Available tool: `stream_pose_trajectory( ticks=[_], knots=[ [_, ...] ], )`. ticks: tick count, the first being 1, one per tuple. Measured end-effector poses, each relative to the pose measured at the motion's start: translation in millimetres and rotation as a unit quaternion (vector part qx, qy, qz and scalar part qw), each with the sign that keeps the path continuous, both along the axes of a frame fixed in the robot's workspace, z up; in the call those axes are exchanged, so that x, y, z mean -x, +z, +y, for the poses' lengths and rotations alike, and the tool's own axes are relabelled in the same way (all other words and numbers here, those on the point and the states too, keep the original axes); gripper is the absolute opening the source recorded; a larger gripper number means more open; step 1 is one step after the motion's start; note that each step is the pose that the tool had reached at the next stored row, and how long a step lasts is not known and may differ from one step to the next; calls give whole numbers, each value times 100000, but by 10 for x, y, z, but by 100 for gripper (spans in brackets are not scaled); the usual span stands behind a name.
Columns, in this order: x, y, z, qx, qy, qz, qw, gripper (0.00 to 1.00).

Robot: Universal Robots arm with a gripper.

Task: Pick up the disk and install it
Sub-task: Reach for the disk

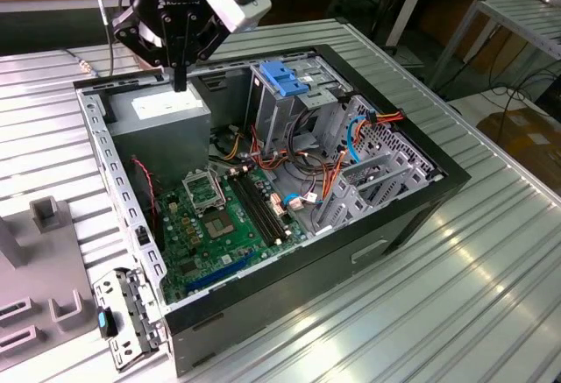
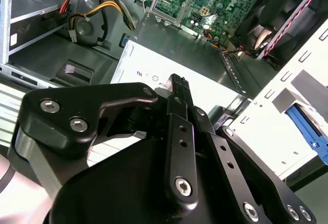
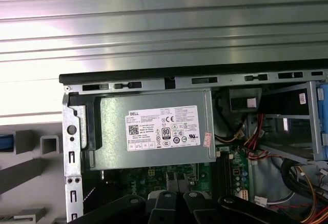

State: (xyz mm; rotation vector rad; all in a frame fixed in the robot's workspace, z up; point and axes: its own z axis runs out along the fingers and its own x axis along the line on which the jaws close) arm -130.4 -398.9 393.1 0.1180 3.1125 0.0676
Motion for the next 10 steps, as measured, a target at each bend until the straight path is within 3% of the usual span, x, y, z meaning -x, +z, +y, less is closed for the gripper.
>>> stream_pose_trajectory(
  ticks=[10],
  knots=[
    [33,-1,0,2,3,2,100000,11]
  ],
)
